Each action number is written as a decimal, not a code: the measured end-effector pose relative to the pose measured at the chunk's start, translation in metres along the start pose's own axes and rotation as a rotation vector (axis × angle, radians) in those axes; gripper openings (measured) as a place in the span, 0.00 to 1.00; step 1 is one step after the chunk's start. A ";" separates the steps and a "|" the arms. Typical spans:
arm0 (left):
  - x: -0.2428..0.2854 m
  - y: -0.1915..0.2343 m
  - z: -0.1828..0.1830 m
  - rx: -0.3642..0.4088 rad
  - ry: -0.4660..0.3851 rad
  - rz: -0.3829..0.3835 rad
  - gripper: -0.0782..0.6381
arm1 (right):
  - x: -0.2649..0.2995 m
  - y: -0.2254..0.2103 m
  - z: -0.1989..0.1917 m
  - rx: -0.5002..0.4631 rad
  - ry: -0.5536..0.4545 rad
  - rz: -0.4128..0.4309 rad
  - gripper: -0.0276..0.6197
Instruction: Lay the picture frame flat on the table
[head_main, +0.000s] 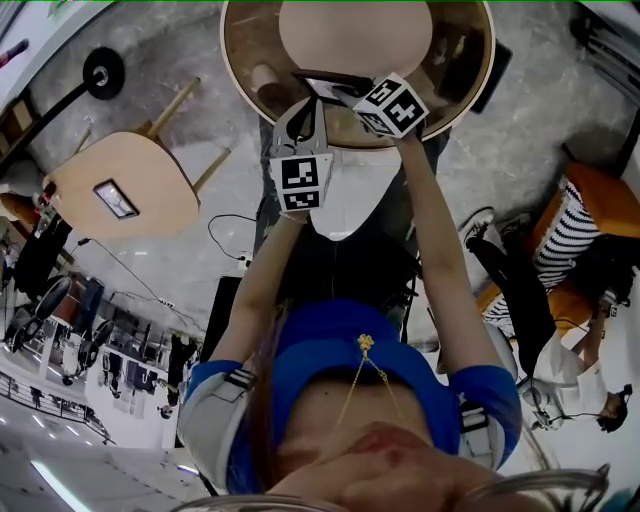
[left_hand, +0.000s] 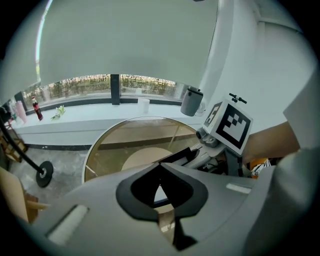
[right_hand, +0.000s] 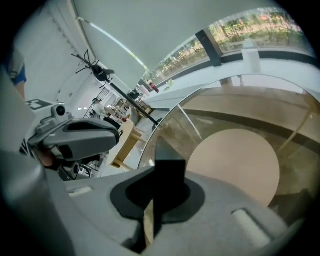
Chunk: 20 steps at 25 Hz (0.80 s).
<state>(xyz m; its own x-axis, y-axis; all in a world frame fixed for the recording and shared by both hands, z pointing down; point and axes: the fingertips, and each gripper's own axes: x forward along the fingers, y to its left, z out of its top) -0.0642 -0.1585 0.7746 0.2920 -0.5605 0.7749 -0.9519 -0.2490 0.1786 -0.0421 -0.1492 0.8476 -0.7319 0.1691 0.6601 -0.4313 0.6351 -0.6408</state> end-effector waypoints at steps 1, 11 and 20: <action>0.000 -0.001 -0.003 -0.003 0.004 -0.004 0.11 | 0.002 -0.003 -0.002 0.019 -0.009 0.002 0.07; 0.007 -0.004 -0.023 -0.037 0.051 -0.012 0.11 | 0.003 -0.034 -0.006 0.028 -0.087 -0.151 0.26; 0.016 -0.005 -0.036 -0.083 0.086 -0.013 0.11 | -0.004 -0.052 -0.008 -0.006 -0.178 -0.280 0.40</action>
<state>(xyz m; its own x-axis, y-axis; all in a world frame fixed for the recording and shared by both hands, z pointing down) -0.0577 -0.1378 0.8075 0.2987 -0.4868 0.8209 -0.9536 -0.1872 0.2360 -0.0123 -0.1768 0.8809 -0.6661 -0.1468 0.7313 -0.6262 0.6428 -0.4413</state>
